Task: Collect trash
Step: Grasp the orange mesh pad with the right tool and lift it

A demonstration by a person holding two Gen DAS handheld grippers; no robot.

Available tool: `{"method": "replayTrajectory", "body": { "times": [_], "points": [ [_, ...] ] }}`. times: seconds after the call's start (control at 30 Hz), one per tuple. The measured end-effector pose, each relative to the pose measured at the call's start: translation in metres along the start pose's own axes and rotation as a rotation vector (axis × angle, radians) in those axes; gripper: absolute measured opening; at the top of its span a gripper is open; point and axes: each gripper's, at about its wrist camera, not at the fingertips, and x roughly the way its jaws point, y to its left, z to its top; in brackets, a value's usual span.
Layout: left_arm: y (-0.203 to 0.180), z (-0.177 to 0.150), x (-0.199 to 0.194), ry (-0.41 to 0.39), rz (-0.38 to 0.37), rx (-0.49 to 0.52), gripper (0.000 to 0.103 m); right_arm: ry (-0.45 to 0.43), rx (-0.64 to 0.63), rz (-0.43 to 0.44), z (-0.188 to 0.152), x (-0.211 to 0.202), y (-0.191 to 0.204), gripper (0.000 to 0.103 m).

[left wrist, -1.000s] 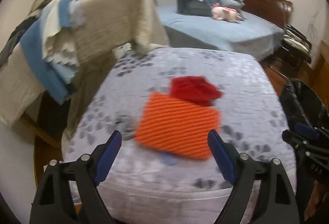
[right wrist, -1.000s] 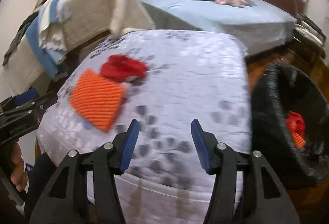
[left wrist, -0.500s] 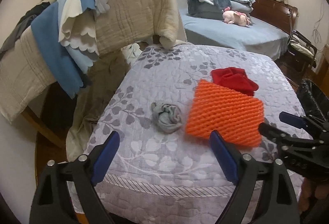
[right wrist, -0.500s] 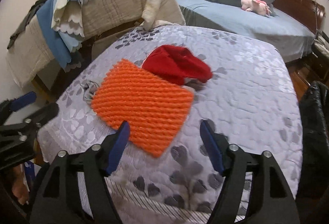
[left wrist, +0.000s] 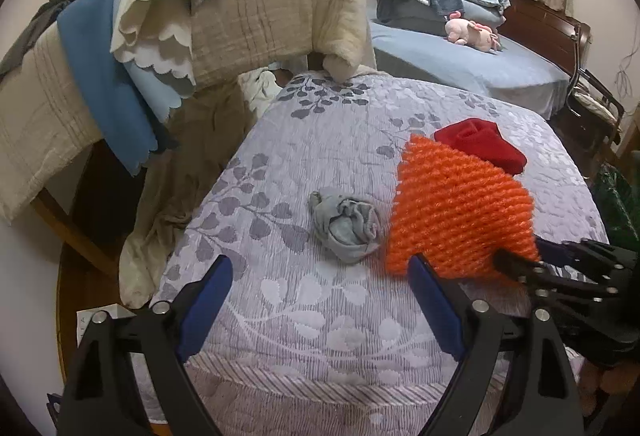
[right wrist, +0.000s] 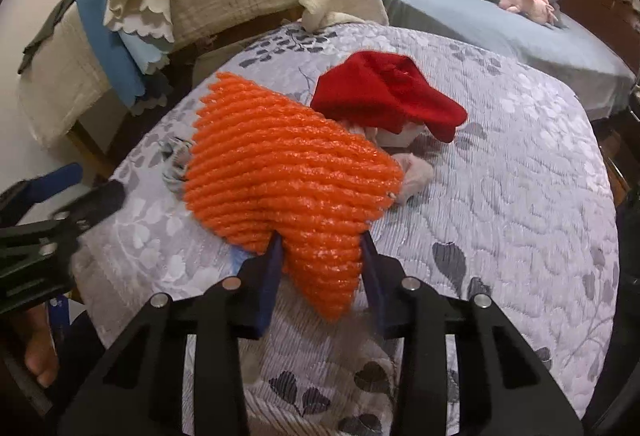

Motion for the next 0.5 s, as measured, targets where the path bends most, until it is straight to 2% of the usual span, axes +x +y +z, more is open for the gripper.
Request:
{"method": "replayTrajectory", "body": {
  "times": [0.23,0.5],
  "points": [
    [-0.007,0.004,0.01,0.012,-0.002,0.001,0.087,-0.034,0.004,0.016,0.004,-0.023,-0.012,0.037],
    [-0.015,0.007,0.013,0.012,-0.004,0.002,0.087,-0.136,0.063,0.007,0.014,-0.049,-0.032,0.034]
  ]
}}
